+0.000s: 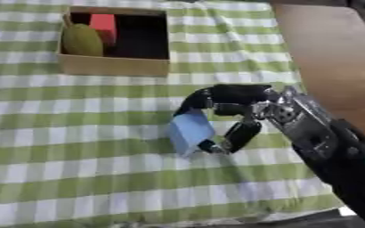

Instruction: Pick up objects on the table and place them in the box.

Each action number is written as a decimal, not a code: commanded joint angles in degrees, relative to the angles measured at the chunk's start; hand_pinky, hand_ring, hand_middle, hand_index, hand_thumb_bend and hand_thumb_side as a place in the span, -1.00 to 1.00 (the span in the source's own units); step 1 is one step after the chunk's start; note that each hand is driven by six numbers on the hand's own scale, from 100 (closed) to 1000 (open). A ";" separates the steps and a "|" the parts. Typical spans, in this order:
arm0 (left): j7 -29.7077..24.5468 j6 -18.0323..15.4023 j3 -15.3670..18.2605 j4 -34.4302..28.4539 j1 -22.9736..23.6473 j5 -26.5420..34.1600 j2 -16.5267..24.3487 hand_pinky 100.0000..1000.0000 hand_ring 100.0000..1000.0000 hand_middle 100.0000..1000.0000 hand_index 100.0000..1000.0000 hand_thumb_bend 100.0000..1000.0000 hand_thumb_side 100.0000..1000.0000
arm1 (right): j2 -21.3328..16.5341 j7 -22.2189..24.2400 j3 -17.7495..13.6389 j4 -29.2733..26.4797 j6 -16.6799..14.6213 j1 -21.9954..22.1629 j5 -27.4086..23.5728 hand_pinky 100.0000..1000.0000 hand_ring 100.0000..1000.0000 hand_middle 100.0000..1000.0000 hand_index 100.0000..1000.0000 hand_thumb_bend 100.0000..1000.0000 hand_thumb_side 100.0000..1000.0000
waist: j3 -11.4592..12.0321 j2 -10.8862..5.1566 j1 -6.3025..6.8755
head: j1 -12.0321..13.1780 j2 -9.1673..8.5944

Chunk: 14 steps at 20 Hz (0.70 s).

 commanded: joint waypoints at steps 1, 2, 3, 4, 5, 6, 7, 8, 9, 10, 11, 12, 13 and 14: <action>-0.35 -0.05 0.79 -0.88 -0.41 -0.33 0.59 0.30 0.53 0.34 0.54 -1.00 0.07 | -2.83 -1.07 -2.54 -4.05 1.46 -1.28 -4.02 0.93 0.78 -0.15 0.47 -1.00 -1.00 | -0.20 -0.60 0.51 | 0.22 0.25; -0.39 -0.06 0.79 -0.88 -0.39 -0.37 0.62 0.30 0.53 0.34 0.54 -1.00 0.07 | -3.49 -1.37 -3.05 -5.21 1.66 -1.92 -5.38 0.93 0.78 -0.15 0.47 -1.00 -1.00 | -0.23 -0.63 0.47 | 0.22 0.27; -0.44 -0.06 0.79 -0.88 -0.38 -0.41 0.66 0.30 0.53 0.34 0.54 -1.00 0.07 | -4.27 -1.54 -3.42 -6.35 1.84 -2.69 -6.87 0.92 0.77 -0.15 0.47 -1.00 -1.00 | -0.24 -0.64 0.44 | 0.24 0.29; -0.48 -0.08 0.79 -0.88 -0.37 -0.45 0.70 0.30 0.53 0.34 0.54 -1.00 0.07 | -5.01 -1.61 -3.74 -7.34 2.01 -3.43 -8.29 0.92 0.76 -0.15 0.46 -1.00 -0.32 | -0.25 -0.64 0.42 | 0.26 0.29; -0.54 -0.08 0.77 -0.88 -0.35 -0.49 0.75 0.30 0.54 0.34 0.54 -1.00 0.06 | -5.88 -1.74 -4.14 -8.28 2.09 -4.47 -9.74 0.91 0.75 -0.16 0.46 -1.00 -1.00 | -0.25 -0.64 0.39 | 0.25 0.29; -0.59 -0.08 0.77 -0.88 -0.33 -0.53 0.79 0.30 0.54 0.34 0.54 -1.00 0.06 | -6.71 -1.77 -4.48 -8.93 2.28 -5.50 -11.17 0.91 0.75 -0.16 0.46 -1.00 -1.00 | -0.24 -0.63 0.38 | 0.25 0.30; -0.65 -0.08 0.75 -0.88 -0.30 -0.56 0.82 0.30 0.54 0.34 0.54 -1.00 0.06 | -7.51 -1.82 -4.85 -9.37 2.44 -6.79 -12.49 0.90 0.73 -0.16 0.45 -1.00 -1.00 | -0.23 -0.62 0.36 | 0.23 0.30; -0.70 -0.09 0.75 -0.88 -0.29 -0.59 0.85 0.30 0.54 0.34 0.54 -1.00 0.06 | -8.16 -1.90 -5.14 -9.53 2.59 -8.01 -13.63 0.89 0.73 -0.16 0.45 -1.00 -1.00 | -0.23 -0.61 0.35 | 0.22 0.30; -0.74 -0.09 0.76 -0.88 -0.27 -0.61 0.86 0.30 0.54 0.34 0.54 -1.00 0.06 | -8.77 -2.03 -5.46 -9.36 2.67 -9.58 -14.60 0.87 0.69 -0.15 0.44 -1.00 -1.00 | -0.20 -0.60 0.32 | 0.09 0.30; -0.76 -0.11 0.78 -0.88 -0.27 -0.63 0.85 0.30 0.54 0.34 0.54 -1.00 0.06 | -9.23 -2.12 -5.68 -8.68 2.70 -11.36 -15.38 0.87 0.68 -0.15 0.44 -1.00 -1.00 | -0.16 -0.58 0.30 | -0.05 0.30; -0.79 -0.12 0.78 -0.88 -0.28 -0.63 0.80 0.30 0.54 0.34 0.54 -1.00 0.06 | -9.48 -2.10 -5.82 -7.56 2.61 -13.28 -15.96 0.85 0.66 -0.14 0.45 -1.00 -1.00 | -0.09 -0.56 0.29 | -0.27 0.28; -0.86 -0.12 0.74 -0.88 -0.28 -0.62 0.77 0.30 0.54 0.34 0.54 -1.00 0.06 | -9.43 -1.82 -5.78 -5.87 2.32 -15.37 -16.38 0.84 0.64 -0.14 0.45 -1.00 -1.00 | 0.00 -0.53 0.29 | -0.48 0.23; -0.97 -0.12 0.67 -0.88 -0.28 -0.61 0.76 0.30 0.54 0.34 0.54 -1.00 0.06 | -9.00 -1.46 -5.75 -3.51 1.89 -17.85 -16.55 0.82 0.63 -0.13 0.45 -1.00 -0.99 | 0.13 -0.51 0.29 | -0.79 0.18; -1.06 -0.12 0.61 -0.88 -0.27 -0.60 0.76 0.30 0.54 0.34 0.54 -1.00 0.06 | -8.32 -1.08 -5.62 -0.90 1.16 -20.16 -16.46 0.82 0.63 -0.13 0.45 -1.00 -0.98 | 0.22 -0.47 0.29 | -1.02 0.13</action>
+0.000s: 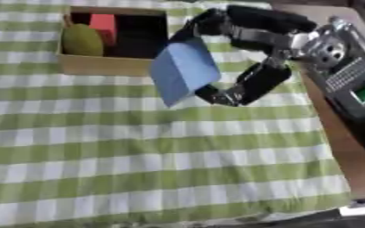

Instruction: Pick up objects on the table and place them in the box.

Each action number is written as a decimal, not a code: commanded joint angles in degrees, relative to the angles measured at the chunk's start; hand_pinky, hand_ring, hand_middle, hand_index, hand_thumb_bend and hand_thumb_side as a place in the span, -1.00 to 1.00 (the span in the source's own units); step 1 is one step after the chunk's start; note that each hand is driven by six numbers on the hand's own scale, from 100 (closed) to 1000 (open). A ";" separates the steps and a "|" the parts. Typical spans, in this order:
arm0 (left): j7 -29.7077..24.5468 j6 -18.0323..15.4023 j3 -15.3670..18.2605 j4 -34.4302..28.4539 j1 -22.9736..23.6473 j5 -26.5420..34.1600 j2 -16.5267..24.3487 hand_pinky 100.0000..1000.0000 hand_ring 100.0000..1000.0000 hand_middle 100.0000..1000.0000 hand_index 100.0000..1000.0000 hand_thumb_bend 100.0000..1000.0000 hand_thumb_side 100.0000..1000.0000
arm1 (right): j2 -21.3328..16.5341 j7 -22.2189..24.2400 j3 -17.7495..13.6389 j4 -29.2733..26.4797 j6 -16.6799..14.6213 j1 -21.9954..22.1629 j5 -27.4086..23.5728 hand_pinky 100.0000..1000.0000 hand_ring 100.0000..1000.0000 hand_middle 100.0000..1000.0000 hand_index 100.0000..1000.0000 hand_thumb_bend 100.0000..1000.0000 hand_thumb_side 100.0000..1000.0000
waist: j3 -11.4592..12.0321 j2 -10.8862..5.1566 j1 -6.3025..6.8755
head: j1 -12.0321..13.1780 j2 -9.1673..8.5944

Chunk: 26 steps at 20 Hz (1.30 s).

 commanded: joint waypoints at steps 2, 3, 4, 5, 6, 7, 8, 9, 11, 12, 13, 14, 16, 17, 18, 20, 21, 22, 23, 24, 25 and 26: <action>-0.52 -0.11 0.53 -0.88 -0.41 -0.06 0.70 0.30 0.54 0.34 0.54 -1.00 0.06 | 1.04 1.21 -0.59 10.02 -2.94 -7.91 0.23 0.80 0.62 -0.13 0.44 -1.00 -0.96 | 0.32 -0.35 0.32 | -1.25 0.01; -0.59 -0.11 0.50 -0.88 -0.48 -0.03 0.63 0.30 0.54 0.34 0.54 -1.00 0.06 | 2.53 1.46 -0.44 13.99 -3.95 -10.15 1.37 0.80 0.61 -0.13 0.44 -1.00 -0.95 | 0.48 -0.27 0.37 | -1.63 -0.12; -0.65 -0.12 0.47 -0.88 -0.57 0.00 0.56 0.30 0.54 0.34 0.54 -1.00 0.06 | 3.94 1.47 -0.48 17.63 -5.09 -11.96 2.73 0.80 0.61 -0.13 0.44 -1.00 -0.95 | 0.63 -0.18 0.41 | -1.93 -0.30; -0.71 -0.13 0.45 -0.88 -0.66 0.03 0.49 0.30 0.54 0.34 0.54 -1.00 0.08 | 5.32 1.25 -0.72 21.09 -6.17 -13.44 4.21 0.80 0.61 -0.13 0.44 -1.00 -1.00 | 0.81 -0.08 0.48 | -2.21 -0.48; -0.79 -0.12 0.41 -0.88 -0.74 0.07 0.40 0.30 0.54 0.34 0.54 -1.00 0.06 | 6.71 0.85 -1.18 24.44 -7.10 -14.75 5.83 0.80 0.61 -0.14 0.44 -1.00 -1.00 | 1.01 0.03 0.53 | -2.44 -0.67; -0.87 -0.11 0.38 -0.88 -0.78 0.09 0.35 0.30 0.54 0.34 0.54 -1.00 0.07 | 8.00 0.44 -1.72 27.51 -7.93 -15.83 7.40 0.80 0.61 -0.14 0.44 -1.00 -0.97 | 1.21 0.15 0.56 | -2.65 -0.86; -0.94 -0.08 0.35 -0.88 -0.79 0.10 0.31 0.30 0.54 0.34 0.54 -1.00 0.07 | 9.23 0.15 -2.31 30.36 -8.71 -16.78 8.99 0.80 0.61 -0.13 0.44 -1.00 -0.96 | 1.41 0.28 0.57 | -2.83 -1.04; -0.99 -0.06 0.35 -0.88 -0.82 0.10 0.26 0.30 0.54 0.34 0.54 -1.00 0.07 | 10.30 -0.13 -2.89 32.99 -9.44 -17.56 10.58 0.80 0.61 -0.13 0.45 -1.00 -0.96 | 1.59 0.43 0.58 | -3.02 -1.26; -1.09 -0.04 0.30 -0.88 -0.99 0.14 0.12 0.30 0.54 0.34 0.54 -1.00 0.07 | 12.33 -0.79 -4.05 38.03 -10.72 -18.98 13.93 0.81 0.61 -0.12 0.46 -1.00 -0.96 | 1.98 0.73 0.61 | -3.43 -1.67; -1.16 -0.06 0.27 -0.88 -1.12 0.15 0.09 0.30 0.54 0.34 0.54 -1.00 0.07 | 13.34 -1.24 -4.62 40.26 -11.33 -19.62 15.56 0.81 0.62 -0.12 0.46 -1.00 -0.96 | 2.19 0.90 0.63 | -3.61 -1.82; -1.22 -0.07 0.23 -0.88 -1.24 0.17 0.06 0.30 0.54 0.34 0.53 -1.00 0.07 | 14.23 -1.73 -5.10 42.10 -12.01 -20.15 17.01 0.81 0.62 -0.12 0.46 -1.00 -0.96 | 2.38 1.05 0.66 | -3.76 -1.94; -1.28 -0.09 0.19 -0.88 -1.40 0.20 0.01 0.30 0.54 0.34 0.53 -1.00 0.07 | 15.11 -2.26 -5.56 43.72 -12.68 -20.67 18.40 0.81 0.62 -0.12 0.46 -1.00 -0.97 | 2.57 1.23 0.69 | -3.89 -2.09; -1.42 -0.11 0.10 -0.88 -1.68 0.26 -0.12 0.30 0.54 0.34 0.53 -1.00 0.07 | 16.64 -3.19 -6.17 46.47 -13.94 -21.52 21.09 0.81 0.62 -0.11 0.47 -1.00 -0.95 | 2.93 1.51 0.71 | -4.17 -2.32; -1.49 -0.15 0.06 -0.88 -1.85 0.30 -0.20 0.30 0.54 0.34 0.54 -1.00 0.07 | 17.43 -3.46 -6.38 47.74 -14.54 -21.87 22.30 0.82 0.62 -0.10 0.48 -1.00 -0.95 | 3.12 1.63 0.71 | -4.33 -2.39; -1.52 -0.19 0.05 -0.88 -2.02 0.34 -0.29 0.30 0.54 0.34 0.54 -1.00 0.07 | 18.12 -3.63 -6.57 48.91 -15.15 -22.17 23.49 0.82 0.63 -0.10 0.48 -1.00 -0.95 | 3.31 1.75 0.72 | -4.47 -2.44; -1.54 -0.33 0.04 -0.88 -2.29 0.42 -0.40 0.30 0.54 0.34 0.54 -1.00 0.07 | 19.17 -4.07 -6.90 50.77 -16.32 -22.58 25.74 0.82 0.63 -0.09 0.48 -1.00 -0.92 | 3.67 1.93 0.75 | -4.57 -2.51; -1.56 -0.39 0.04 -0.88 -2.39 0.44 -0.43 0.30 0.54 0.34 0.54 -1.00 0.07 | 19.59 -4.33 -7.04 51.65 -16.90 -22.71 26.90 0.82 0.64 -0.08 0.49 -1.00 -0.91 | 3.83 2.01 0.74 | -4.58 -2.54; -1.55 -0.43 0.06 -0.88 -2.46 0.46 -0.48 0.30 0.54 0.34 0.53 -1.00 0.07 | 19.97 -4.58 -7.15 52.49 -17.48 -22.80 28.00 0.82 0.64 -0.07 0.49 -1.00 -0.91 | 3.97 2.07 0.73 | -4.57 -2.60; -1.54 -0.44 0.09 -0.88 -2.49 0.48 -0.53 0.30 0.54 0.34 0.53 -1.00 0.07 | 20.27 -4.89 -7.27 53.21 -18.05 -22.87 29.04 0.82 0.65 -0.06 0.51 -1.00 -0.90 | 4.06 2.13 0.71 | -4.53 -2.67; -1.52 -0.43 0.12 -0.88 -2.50 0.51 -0.61 0.30 0.54 0.34 0.53 -1.00 0.07 | 20.60 -5.20 -7.41 53.91 -18.54 -22.91 30.15 0.82 0.66 -0.03 0.53 -1.00 -0.90 | 4.12 2.19 0.68 | -4.48 -2.78; -1.52 -0.41 0.13 -0.88 -2.52 0.53 -0.67 0.30 0.54 0.34 0.53 -1.00 0.07 | 20.90 -5.54 -7.57 54.55 -19.02 -22.95 31.17 0.82 0.69 0.03 0.57 -1.00 -0.91 | 4.17 2.23 0.65 | -4.47 -2.84; -1.55 -0.40 0.12 -0.88 -2.55 0.56 -0.74 0.30 0.54 0.34 0.53 -1.00 0.07 | 21.21 -5.86 -7.76 55.16 -19.53 -23.00 32.07 0.82 0.72 0.08 0.61 -1.00 -0.92 | 4.22 2.27 0.61 | -4.49 -2.88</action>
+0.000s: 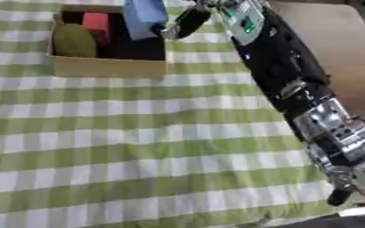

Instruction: Pick up objects on the table and place them in the box.

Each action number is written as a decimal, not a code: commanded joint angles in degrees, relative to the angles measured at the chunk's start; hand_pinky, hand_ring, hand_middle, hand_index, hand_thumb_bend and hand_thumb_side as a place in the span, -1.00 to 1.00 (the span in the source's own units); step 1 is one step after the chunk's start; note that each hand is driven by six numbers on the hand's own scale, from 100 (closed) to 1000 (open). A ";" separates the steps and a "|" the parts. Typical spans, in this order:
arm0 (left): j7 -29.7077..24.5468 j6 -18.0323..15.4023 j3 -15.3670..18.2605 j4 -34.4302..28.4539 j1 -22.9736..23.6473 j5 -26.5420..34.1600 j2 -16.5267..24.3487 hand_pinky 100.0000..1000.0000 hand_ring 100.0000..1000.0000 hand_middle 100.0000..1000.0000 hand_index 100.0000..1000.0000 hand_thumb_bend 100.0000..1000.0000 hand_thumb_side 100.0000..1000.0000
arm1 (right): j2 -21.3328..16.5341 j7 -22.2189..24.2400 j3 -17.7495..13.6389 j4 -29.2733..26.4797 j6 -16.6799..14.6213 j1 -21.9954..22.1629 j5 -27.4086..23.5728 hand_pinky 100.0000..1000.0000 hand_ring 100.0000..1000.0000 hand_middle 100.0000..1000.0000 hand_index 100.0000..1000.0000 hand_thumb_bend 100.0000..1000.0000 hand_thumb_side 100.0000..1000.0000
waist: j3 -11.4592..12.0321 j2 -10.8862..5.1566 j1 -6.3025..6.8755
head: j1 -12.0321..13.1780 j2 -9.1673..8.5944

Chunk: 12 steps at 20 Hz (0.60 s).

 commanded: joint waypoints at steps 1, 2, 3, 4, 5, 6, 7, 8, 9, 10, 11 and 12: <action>-0.10 -0.13 0.19 -0.88 -0.97 0.43 0.21 0.30 0.54 0.34 0.53 -1.00 0.07 | 0.05 -1.05 -1.12 1.55 -1.83 -1.51 3.15 0.82 0.74 0.12 0.63 -1.00 -0.94 | 0.11 -0.33 0.59 | -0.16 -0.81; -0.11 -0.13 0.21 -0.88 -1.00 0.45 0.13 0.30 0.54 0.34 0.53 -1.00 0.07 | 0.27 -1.32 -1.28 2.02 -2.44 -1.57 3.85 0.83 0.77 0.16 0.66 -1.00 -0.94 | 0.19 -0.30 0.56 | -0.16 -0.91; -0.11 -0.12 0.22 -0.88 -0.99 0.47 0.08 0.30 0.54 0.34 0.53 -1.00 0.07 | 0.42 -1.54 -1.43 2.44 -3.04 -1.61 4.48 0.84 0.80 0.21 0.70 -1.00 -0.96 | 0.25 -0.29 0.55 | -0.16 -0.96; -0.13 -0.09 0.21 -0.88 -0.95 0.47 0.06 0.30 0.54 0.34 0.53 -1.00 0.07 | 0.56 -1.65 -1.58 2.87 -3.56 -1.65 5.08 0.85 0.84 0.28 0.77 -1.00 -1.00 | 0.30 -0.28 0.54 | -0.19 -1.00; -0.17 -0.06 0.20 -0.88 -0.92 0.47 0.05 0.30 0.54 0.34 0.53 -1.00 0.07 | 0.67 -1.74 -1.77 3.25 -4.02 -1.71 5.66 0.89 0.88 0.32 0.82 -1.00 -1.00 | 0.35 -0.28 0.54 | -0.22 -1.04; -0.20 -0.03 0.19 -0.88 -0.90 0.48 0.02 0.30 0.54 0.34 0.53 -1.00 0.07 | 0.73 -1.91 -1.98 3.41 -4.38 -1.78 6.24 0.91 0.90 0.36 0.85 -0.97 -1.00 | 0.38 -0.29 0.54 | -0.23 -1.07; -0.22 -0.01 0.19 -0.88 -0.88 0.48 -0.02 0.30 0.54 0.34 0.53 -1.00 0.07 | 0.77 -2.11 -2.13 3.44 -4.71 -1.85 6.84 0.93 0.93 0.39 0.88 -0.86 -1.00 | 0.39 -0.30 0.55 | -0.21 -1.08; -0.26 0.03 0.17 -0.88 -0.84 0.49 -0.07 0.30 0.54 0.34 0.53 -1.00 0.07 | 0.77 -2.37 -2.21 3.32 -4.97 -1.95 7.55 0.96 0.95 0.42 0.90 -0.72 -1.00 | 0.36 -0.33 0.54 | -0.19 -1.06; -0.31 0.08 0.14 -0.88 -0.82 0.51 -0.13 0.30 0.54 0.34 0.53 -1.00 0.07 | 0.84 -2.69 -2.31 3.25 -5.15 -2.01 8.07 0.97 0.96 0.42 0.90 -0.64 -1.00 | 0.33 -0.36 0.53 | -0.19 -1.02; -0.36 0.12 0.12 -0.88 -0.81 0.54 -0.21 0.30 0.54 0.34 0.53 -1.00 0.07 | 0.93 -3.03 -2.42 3.19 -5.25 -2.09 8.42 0.98 0.96 0.43 0.90 -0.55 -1.00 | 0.28 -0.40 0.52 | -0.18 -1.03; -0.42 0.15 0.09 -0.88 -0.81 0.57 -0.27 0.30 0.54 0.34 0.53 -1.00 0.07 | 1.02 -3.34 -2.51 3.14 -5.30 -2.14 8.63 1.00 0.96 0.44 0.90 -0.50 -1.00 | 0.24 -0.42 0.52 | -0.16 -1.04; -0.49 0.18 0.05 -0.88 -0.80 0.60 -0.29 0.30 0.54 0.34 0.53 -1.00 0.07 | 1.12 -3.51 -2.57 3.12 -5.27 -2.18 8.65 1.00 0.97 0.45 0.90 -0.45 -1.00 | 0.21 -0.44 0.52 | -0.13 -1.05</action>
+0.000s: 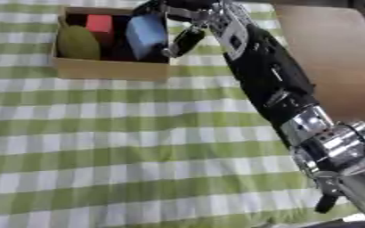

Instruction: Pick up objects on the table and place them in the box.

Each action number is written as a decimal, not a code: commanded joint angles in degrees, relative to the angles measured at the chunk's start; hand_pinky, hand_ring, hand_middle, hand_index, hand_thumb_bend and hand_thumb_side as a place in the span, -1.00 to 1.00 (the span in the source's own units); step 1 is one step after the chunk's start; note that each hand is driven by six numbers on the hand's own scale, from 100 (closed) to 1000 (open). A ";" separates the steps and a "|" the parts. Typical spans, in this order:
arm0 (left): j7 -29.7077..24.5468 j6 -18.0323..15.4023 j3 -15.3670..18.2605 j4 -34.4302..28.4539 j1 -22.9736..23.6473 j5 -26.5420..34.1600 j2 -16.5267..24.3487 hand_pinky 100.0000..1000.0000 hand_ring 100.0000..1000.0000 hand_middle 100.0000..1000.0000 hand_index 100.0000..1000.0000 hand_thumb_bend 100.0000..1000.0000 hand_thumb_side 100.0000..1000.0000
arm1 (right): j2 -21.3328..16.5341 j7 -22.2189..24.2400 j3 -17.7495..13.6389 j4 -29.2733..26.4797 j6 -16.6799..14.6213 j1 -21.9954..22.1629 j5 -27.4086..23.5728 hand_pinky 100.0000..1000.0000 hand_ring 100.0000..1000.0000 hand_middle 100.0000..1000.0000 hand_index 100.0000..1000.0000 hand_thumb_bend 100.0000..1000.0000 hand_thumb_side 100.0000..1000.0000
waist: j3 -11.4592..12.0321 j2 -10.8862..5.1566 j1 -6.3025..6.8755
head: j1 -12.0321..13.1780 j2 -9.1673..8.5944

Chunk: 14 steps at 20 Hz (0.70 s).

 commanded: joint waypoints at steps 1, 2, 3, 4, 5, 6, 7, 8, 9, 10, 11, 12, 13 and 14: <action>-0.29 0.02 0.03 -0.88 -0.74 0.22 0.39 0.30 0.54 0.34 0.53 -1.00 0.07 | -0.45 -0.35 -0.80 -0.60 -0.37 -1.69 0.64 1.00 0.97 0.45 0.90 -0.44 -1.00 | -0.16 -0.56 0.53 | -0.09 -0.62; -0.32 0.04 0.03 -0.88 -0.73 0.23 0.37 0.30 0.54 0.34 0.54 -1.00 0.07 | -0.29 -0.12 -0.87 -0.52 -0.07 -1.75 0.38 1.00 0.98 0.46 0.91 -0.44 -1.00 | -0.17 -0.59 0.54 | -0.06 -0.63; -0.34 0.05 0.04 -0.88 -0.72 0.23 0.35 0.30 0.54 0.34 0.54 -1.00 0.07 | -0.15 0.28 -0.95 -0.48 0.30 -1.81 -0.08 1.00 0.98 0.46 0.91 -0.44 -1.00 | -0.18 -0.62 0.54 | -0.04 -0.64; -0.36 0.07 0.04 -0.88 -0.71 0.24 0.33 0.30 0.54 0.34 0.54 -1.00 0.07 | 0.03 0.78 -1.02 -0.57 0.63 -1.87 -0.76 1.00 0.98 0.46 0.92 -0.45 -1.00 | -0.18 -0.64 0.55 | -0.02 -0.65; -0.40 0.10 0.02 -0.88 -0.70 0.25 0.31 0.30 0.54 0.34 0.54 -1.00 0.07 | 0.16 1.36 -1.06 -0.77 0.95 -1.94 -1.61 1.00 0.98 0.46 0.92 -0.44 -1.00 | -0.19 -0.67 0.55 | 0.01 -0.65; -0.46 0.13 -0.01 -0.88 -0.69 0.27 0.28 0.30 0.54 0.34 0.54 -1.00 0.07 | 0.28 1.97 -1.09 -1.01 1.27 -2.00 -2.54 1.00 0.98 0.46 0.94 -0.50 -1.00 | -0.20 -0.70 0.54 | 0.03 -0.65; -0.53 0.17 -0.04 -0.88 -0.70 0.29 0.23 0.30 0.54 0.34 0.54 -1.00 0.07 | 0.36 2.57 -1.11 -1.29 1.61 -2.07 -3.47 1.00 0.98 0.46 0.94 -0.50 -1.00 | -0.20 -0.74 0.52 | 0.04 -0.64; -0.59 0.22 -0.04 -0.88 -0.69 0.29 0.18 0.30 0.54 0.34 0.54 -1.00 0.07 | 0.41 3.16 -1.09 -1.61 1.90 -2.12 -4.35 1.00 0.98 0.46 0.94 -0.56 -1.00 | -0.20 -0.77 0.49 | 0.06 -0.61; -0.64 0.26 -0.04 -0.88 -0.68 0.30 0.14 0.30 0.54 0.34 0.54 -1.00 0.07 | 0.40 3.72 -1.03 -1.98 2.16 -2.15 -5.22 1.00 0.98 0.46 0.94 -0.57 -1.00 | -0.21 -0.82 0.46 | 0.11 -0.57; -0.67 0.29 -0.03 -0.88 -0.66 0.31 0.13 0.30 0.54 0.34 0.54 -1.00 0.07 | 0.37 4.25 -0.95 -2.43 2.43 -2.15 -6.15 1.00 0.98 0.45 0.94 -0.66 -1.00 | -0.22 -0.87 0.44 | 0.16 -0.54; -0.69 0.33 -0.02 -0.88 -0.62 0.31 0.12 0.30 0.54 0.34 0.54 -1.00 0.07 | 0.33 4.82 -0.85 -2.93 2.73 -2.11 -7.19 1.00 0.98 0.45 0.94 -0.68 -1.00 | -0.25 -0.92 0.43 | 0.20 -0.48; -0.73 0.35 -0.04 -0.88 -0.58 0.31 0.10 0.30 0.54 0.34 0.53 -1.00 0.07 | 0.25 5.39 -0.78 -3.58 3.08 -2.05 -8.39 1.00 0.97 0.42 0.95 -0.82 -1.00 | -0.28 -0.99 0.45 | 0.26 -0.37; -0.78 0.37 -0.05 -0.88 -0.52 0.31 0.08 0.30 0.54 0.34 0.53 -1.00 0.07 | 0.08 5.99 -0.67 -4.53 3.48 -1.94 -9.92 1.00 0.97 0.42 0.95 -0.86 -1.00 | -0.34 -1.09 0.47 | 0.33 -0.23; -0.81 0.38 -0.05 -0.88 -0.44 0.30 0.08 0.31 0.54 0.34 0.53 -1.00 0.07 | -0.24 6.54 -0.56 -5.79 3.99 -1.79 -11.74 1.00 0.96 0.39 0.94 -1.00 -1.00 | -0.43 -1.21 0.50 | 0.44 -0.07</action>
